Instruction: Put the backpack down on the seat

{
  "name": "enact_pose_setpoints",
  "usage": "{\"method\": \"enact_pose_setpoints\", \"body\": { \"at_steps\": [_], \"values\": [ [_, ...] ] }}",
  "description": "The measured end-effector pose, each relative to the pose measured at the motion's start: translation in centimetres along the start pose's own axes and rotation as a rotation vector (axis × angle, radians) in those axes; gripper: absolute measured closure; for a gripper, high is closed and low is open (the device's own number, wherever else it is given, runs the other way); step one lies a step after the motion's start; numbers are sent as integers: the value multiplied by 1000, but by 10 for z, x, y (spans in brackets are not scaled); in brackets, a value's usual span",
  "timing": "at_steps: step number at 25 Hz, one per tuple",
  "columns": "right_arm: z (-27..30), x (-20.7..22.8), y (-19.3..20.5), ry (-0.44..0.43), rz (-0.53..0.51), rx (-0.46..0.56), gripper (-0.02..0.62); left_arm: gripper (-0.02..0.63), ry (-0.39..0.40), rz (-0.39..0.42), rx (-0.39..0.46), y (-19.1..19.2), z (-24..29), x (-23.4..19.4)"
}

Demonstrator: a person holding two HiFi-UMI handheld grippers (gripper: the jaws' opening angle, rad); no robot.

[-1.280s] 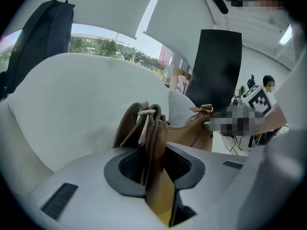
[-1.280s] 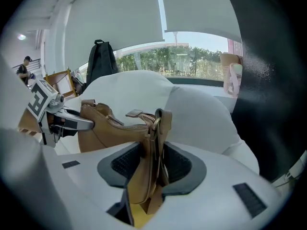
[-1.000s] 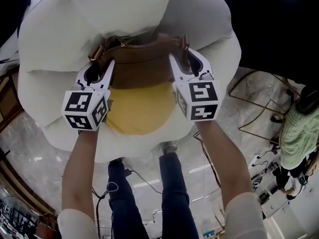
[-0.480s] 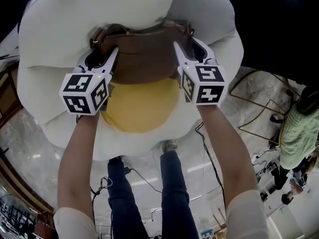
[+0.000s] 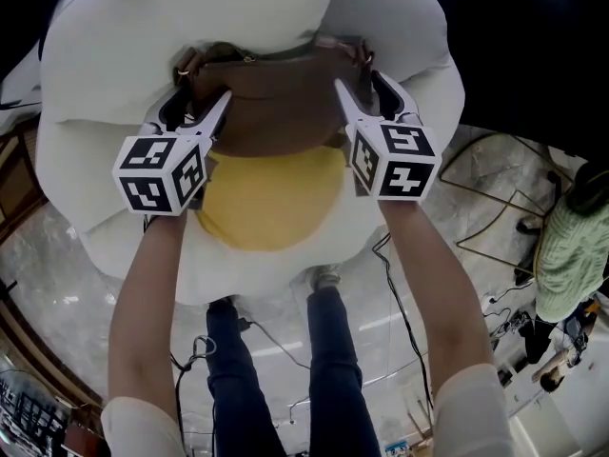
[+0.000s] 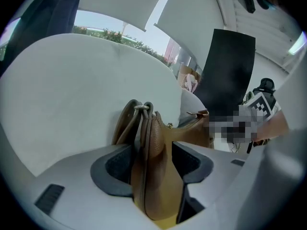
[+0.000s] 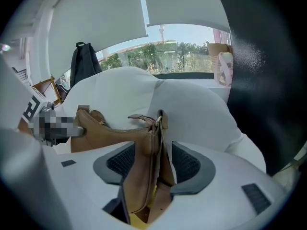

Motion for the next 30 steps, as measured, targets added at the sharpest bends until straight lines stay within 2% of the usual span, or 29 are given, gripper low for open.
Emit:
{"method": "enact_pose_setpoints", "body": {
  "at_steps": [4, 9, 10, 11, 12, 14, 16, 18, 21, 30],
  "values": [
    [-5, -1, 0, 1, 0, 5, 359, 364, -23, -9, 8, 4, -9, -6],
    [-17, -8, -9, 35, -91, 41, 371, 365, -52, -20, 8, 2, -22, -12],
    [-19, -9, -10, 39, -102, 44, 400, 370, -53, -19, 6, 1, -25, -12],
    [-22, -10, -10, 39, -107, 43, 465, 397, -55, -15, 5, 2, -28, -11],
    [-24, -10, -10, 36, -109, 41, 504, 425, -54, -6, 6, 2, -31, -10],
    [-28, -11, -9, 26, -113, 39, 535, 497, -49, 15, 12, 2, -37, -6],
    [-31, -13, -8, 14, -110, 42, 551, 522, -58, 25, 19, 3, -42, -5],
    [-37, -17, -8, 0, -91, 52, 558, 558, -84, 13, 32, 2, -49, -8],
    [-46, -27, -7, -19, -69, 64, 565, 564, -112, 6, 48, 0, -62, -13],
    [-67, -48, -16, -55, -61, 78, 565, 574, -54, 54, 52, -9, -89, 6]
  ]
}}
Point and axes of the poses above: the fingertips, and each gripper's own axes: z forward along the fingers, x to its right, y out of its underside, the point moved 7 cm from there along -z, backward along the fingers, and after that the axes turned 3 degrees about -y, right-handed, at the moved point
